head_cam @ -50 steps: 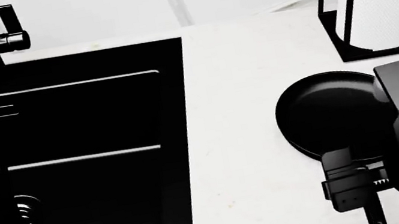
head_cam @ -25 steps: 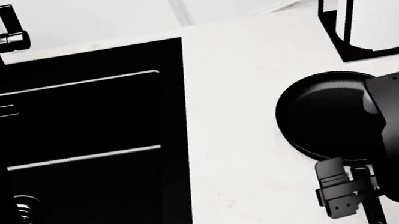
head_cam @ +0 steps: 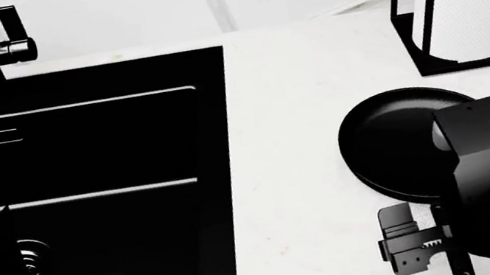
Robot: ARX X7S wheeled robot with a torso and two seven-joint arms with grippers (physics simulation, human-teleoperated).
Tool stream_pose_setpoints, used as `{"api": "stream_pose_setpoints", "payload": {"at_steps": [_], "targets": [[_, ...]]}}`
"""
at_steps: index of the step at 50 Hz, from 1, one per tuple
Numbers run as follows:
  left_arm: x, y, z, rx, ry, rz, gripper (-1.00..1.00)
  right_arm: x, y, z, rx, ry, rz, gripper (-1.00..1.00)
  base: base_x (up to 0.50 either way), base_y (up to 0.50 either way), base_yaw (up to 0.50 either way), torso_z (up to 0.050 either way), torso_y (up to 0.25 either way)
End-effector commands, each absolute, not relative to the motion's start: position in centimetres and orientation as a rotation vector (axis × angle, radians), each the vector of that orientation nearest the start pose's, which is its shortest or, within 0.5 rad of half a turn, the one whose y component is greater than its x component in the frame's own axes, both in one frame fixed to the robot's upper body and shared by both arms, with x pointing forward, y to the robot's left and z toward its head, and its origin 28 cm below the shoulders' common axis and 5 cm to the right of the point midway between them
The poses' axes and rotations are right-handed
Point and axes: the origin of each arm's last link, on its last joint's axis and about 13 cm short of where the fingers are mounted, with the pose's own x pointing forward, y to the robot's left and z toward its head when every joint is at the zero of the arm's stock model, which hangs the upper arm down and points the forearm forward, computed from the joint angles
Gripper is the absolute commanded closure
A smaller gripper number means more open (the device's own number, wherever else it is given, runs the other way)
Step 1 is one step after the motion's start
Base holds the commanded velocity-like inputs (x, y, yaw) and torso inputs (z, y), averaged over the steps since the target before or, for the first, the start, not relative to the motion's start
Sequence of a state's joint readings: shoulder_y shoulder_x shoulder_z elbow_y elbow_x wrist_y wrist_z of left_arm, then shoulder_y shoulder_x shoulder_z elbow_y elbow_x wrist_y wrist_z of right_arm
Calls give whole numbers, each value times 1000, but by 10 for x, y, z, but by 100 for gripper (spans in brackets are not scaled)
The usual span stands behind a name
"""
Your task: Pick the pan and sponge and place them into the sink. Then turn on the water.
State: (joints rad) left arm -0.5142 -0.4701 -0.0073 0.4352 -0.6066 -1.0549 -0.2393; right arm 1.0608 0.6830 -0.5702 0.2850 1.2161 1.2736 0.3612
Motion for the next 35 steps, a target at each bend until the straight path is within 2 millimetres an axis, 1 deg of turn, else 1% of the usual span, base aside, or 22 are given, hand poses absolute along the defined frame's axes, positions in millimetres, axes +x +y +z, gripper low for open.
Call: {"api": "stream_pose_setpoints", "payload": {"at_steps": [1,2,5,9,12,14,15,16,20,23,26,27,30,33,35], "targets": [[263,272,172,79,154,-10,-100,312,-196,185,-72,825,101,-100,0,0,0,0,0],[263,272,172,78,154,-10,-100,311,-196,186,-72,819,103,100,0,0,0,0,0],[264,271,172,79,154,-9,-100,311,-196,186,-90,813,106,100,0,0,0,0,0],[260,275,171,79,155,-9,-100,311,-196,188,-107,800,113,100,0,0,0,0,0],[261,273,172,80,154,-10,-100,312,-196,191,-102,787,108,100,0,0,0,0,0],[261,274,172,80,153,-11,-100,313,-196,192,-142,776,130,100,0,0,0,0,0],[262,273,171,80,154,-12,-100,312,-195,193,-197,778,166,100,0,0,0,0,0],[260,275,171,80,155,-11,-100,313,-194,194,-180,746,157,100,0,0,0,0,0],[258,277,173,81,152,-10,-100,312,-192,196,-181,742,181,100,0,0,0,0,0],[262,274,173,81,152,-10,-100,312,-191,197,-187,728,199,100,0,0,0,0,0],[259,276,173,81,152,-11,-100,310,-188,200,-231,683,271,100,0,0,1,0,0],[259,276,174,82,151,-12,-100,310,-188,201,-228,677,263,100,0,0,0,0,0],[260,275,173,81,151,-13,-100,310,-188,206,-240,567,314,100,0,0,1,0,3],[261,275,172,80,152,-13,-100,311,-188,208,-243,521,324,100,0,0,0,0,0],[260,274,171,80,155,-15,-100,310,-188,206,-344,487,348,100,0,0,0,0,5]]}}
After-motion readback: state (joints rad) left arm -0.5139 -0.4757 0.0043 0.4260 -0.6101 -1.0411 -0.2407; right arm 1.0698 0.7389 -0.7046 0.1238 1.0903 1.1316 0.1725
